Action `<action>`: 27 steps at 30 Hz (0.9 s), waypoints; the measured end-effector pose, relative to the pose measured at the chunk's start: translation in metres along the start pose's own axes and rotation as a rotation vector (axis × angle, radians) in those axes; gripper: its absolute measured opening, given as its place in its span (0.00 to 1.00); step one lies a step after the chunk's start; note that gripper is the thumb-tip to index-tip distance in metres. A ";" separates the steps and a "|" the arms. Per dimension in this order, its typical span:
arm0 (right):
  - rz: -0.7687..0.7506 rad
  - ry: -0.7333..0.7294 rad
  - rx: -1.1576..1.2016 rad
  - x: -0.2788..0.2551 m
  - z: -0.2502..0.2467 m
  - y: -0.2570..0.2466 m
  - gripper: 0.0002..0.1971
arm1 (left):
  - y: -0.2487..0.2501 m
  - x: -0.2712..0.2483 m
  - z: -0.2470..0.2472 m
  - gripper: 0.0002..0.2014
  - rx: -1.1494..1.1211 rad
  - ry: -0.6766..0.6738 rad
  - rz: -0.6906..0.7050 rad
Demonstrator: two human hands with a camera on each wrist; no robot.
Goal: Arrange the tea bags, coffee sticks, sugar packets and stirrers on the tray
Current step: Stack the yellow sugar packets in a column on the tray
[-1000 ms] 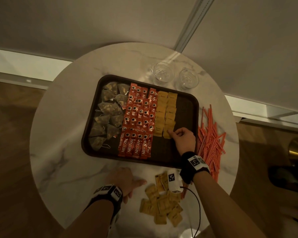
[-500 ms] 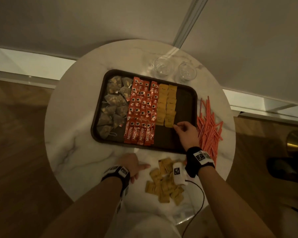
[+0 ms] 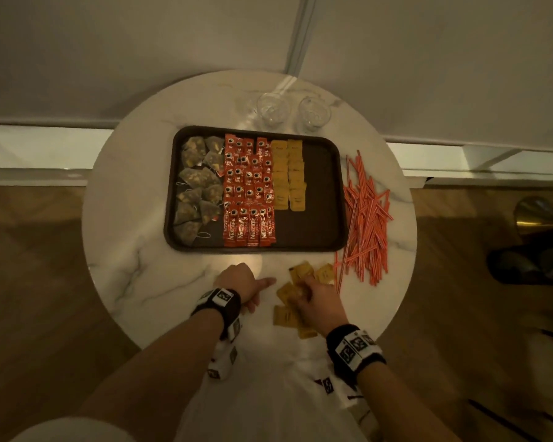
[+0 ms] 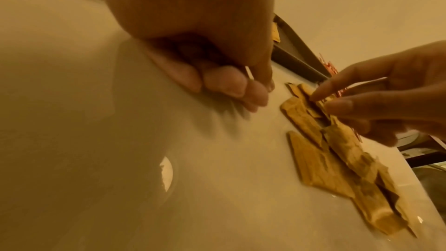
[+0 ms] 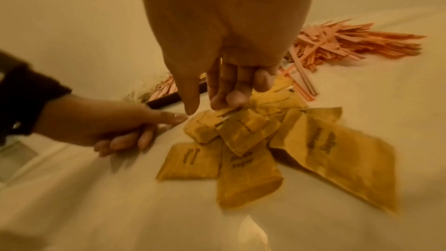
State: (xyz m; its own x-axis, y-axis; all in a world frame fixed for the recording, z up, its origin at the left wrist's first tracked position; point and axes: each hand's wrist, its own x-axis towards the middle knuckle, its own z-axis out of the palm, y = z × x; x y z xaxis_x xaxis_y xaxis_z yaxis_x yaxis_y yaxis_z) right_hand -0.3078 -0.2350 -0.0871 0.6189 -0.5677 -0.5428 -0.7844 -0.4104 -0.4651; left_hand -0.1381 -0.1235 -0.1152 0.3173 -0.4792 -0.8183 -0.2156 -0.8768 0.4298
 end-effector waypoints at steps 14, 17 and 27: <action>0.036 -0.054 -0.047 0.004 0.002 -0.038 0.06 | -0.004 -0.016 0.013 0.09 -0.107 0.109 0.327; -0.019 -0.036 0.074 -0.002 0.003 -0.040 0.07 | -0.005 -0.023 0.010 0.05 -0.178 0.109 0.364; -0.036 -0.067 0.507 -0.015 -0.001 -0.041 0.12 | -0.009 -0.039 -0.002 0.05 -0.550 0.178 0.371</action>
State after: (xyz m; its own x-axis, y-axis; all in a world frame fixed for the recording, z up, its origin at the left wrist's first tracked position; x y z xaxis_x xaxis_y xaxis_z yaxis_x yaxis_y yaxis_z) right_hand -0.2853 -0.2106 -0.0594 0.6591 -0.5063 -0.5562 -0.6542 -0.0211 -0.7560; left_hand -0.1465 -0.0965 -0.0863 0.4698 -0.7097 -0.5250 0.1465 -0.5238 0.8392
